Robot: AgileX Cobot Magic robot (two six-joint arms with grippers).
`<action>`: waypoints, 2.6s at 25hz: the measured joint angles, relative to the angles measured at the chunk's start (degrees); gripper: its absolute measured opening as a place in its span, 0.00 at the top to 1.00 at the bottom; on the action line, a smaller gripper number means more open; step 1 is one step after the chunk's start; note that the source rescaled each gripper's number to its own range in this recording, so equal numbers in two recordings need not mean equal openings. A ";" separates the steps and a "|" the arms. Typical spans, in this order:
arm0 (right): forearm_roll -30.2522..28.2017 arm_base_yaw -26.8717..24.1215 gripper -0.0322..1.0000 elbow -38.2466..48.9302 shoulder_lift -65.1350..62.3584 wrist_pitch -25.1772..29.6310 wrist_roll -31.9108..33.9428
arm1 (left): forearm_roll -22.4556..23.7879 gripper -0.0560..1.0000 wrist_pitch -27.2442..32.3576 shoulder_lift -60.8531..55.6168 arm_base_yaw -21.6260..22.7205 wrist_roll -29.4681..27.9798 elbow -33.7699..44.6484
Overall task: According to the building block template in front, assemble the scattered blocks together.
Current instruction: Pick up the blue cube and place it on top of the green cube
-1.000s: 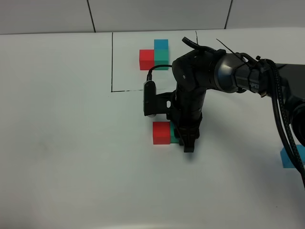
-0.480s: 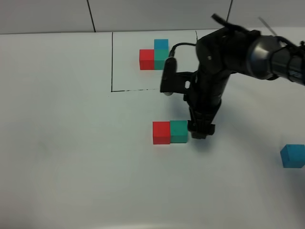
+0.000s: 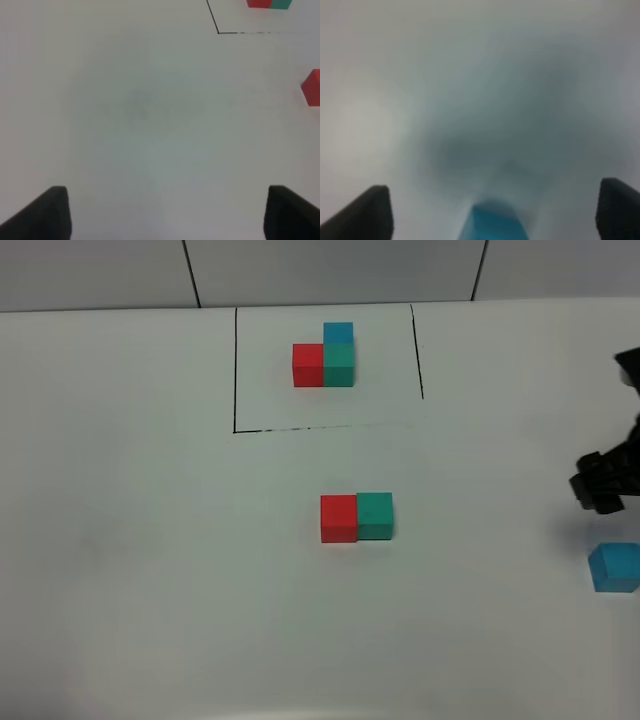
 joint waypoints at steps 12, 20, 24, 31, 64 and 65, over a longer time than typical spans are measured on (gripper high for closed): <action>8.46 -6.61 0.21 2.89 8.51 -2.98 -1.58 | 0.00 0.23 0.00 0.00 0.00 0.00 0.00; 9.52 -6.61 0.29 2.89 13.54 -3.11 -2.88 | 0.00 0.23 0.00 0.00 0.00 0.00 0.00; 9.52 -6.61 0.68 2.89 13.61 -2.78 -2.92 | 0.00 0.23 0.00 0.00 0.00 0.00 0.00; 9.10 -1.27 0.96 -0.40 12.24 -1.24 -0.16 | 0.00 0.23 -0.05 0.00 0.00 0.00 0.00; -2.57 28.51 0.96 -44.61 35.90 13.54 36.73 | 0.00 0.23 -0.05 0.00 0.00 0.00 0.00; -2.33 28.51 0.96 -44.61 36.03 13.24 36.97 | 0.00 0.23 -0.05 0.00 0.00 0.00 0.00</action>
